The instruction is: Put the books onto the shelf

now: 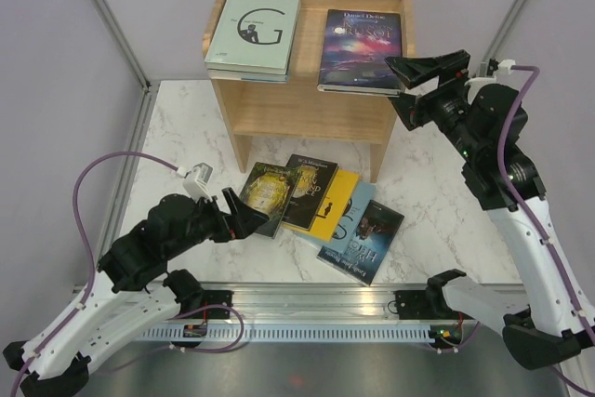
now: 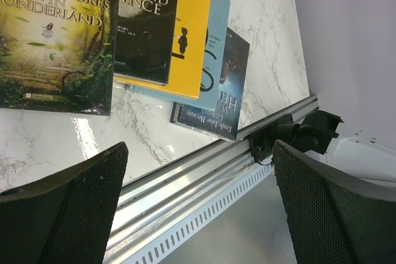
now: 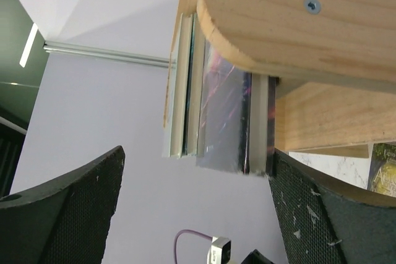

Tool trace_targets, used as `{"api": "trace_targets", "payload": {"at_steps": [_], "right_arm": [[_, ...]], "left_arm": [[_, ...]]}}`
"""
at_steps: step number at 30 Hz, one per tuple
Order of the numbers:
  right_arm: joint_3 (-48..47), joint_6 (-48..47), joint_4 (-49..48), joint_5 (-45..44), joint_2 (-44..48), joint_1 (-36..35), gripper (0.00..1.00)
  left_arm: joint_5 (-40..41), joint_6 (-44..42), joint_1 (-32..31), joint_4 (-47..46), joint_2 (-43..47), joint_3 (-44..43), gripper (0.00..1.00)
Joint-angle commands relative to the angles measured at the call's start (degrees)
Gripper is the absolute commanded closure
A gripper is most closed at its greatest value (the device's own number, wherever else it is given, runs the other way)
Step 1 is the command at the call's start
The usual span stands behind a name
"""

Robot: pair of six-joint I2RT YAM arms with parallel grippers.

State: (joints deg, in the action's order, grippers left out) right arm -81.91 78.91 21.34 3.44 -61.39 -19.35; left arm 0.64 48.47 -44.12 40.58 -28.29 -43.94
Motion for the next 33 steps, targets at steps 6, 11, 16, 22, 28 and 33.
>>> {"api": "trace_targets", "payload": {"at_steps": [6,11,16,22,28,33], "right_arm": [[5.88,0.63,-2.89,3.41,5.66,0.02,0.03],[8.17,1.41,-4.46,4.82,6.36,0.11,0.18],[8.43,1.77,-5.96,5.43,6.37,0.11,0.38],[8.34,2.21,-7.72,5.43,5.93,0.11,0.57],[9.31,2.65,-9.21,5.17,5.22,-0.07,0.63],[10.71,4.05,-12.45,4.82,4.26,-0.16,0.65]], "left_arm": [[1.03,-0.48,0.08,-1.47,-0.09,0.52,0.0],[1.11,-0.13,0.0,-1.64,-0.09,1.14,0.0],[1.03,0.14,0.0,-2.61,-0.53,1.76,0.0],[0.76,0.22,0.09,-3.4,-1.67,2.28,0.0],[0.5,0.14,0.0,-4.36,-2.38,2.55,0.0],[0.5,0.14,0.09,-4.54,-2.47,2.9,0.0]]}}
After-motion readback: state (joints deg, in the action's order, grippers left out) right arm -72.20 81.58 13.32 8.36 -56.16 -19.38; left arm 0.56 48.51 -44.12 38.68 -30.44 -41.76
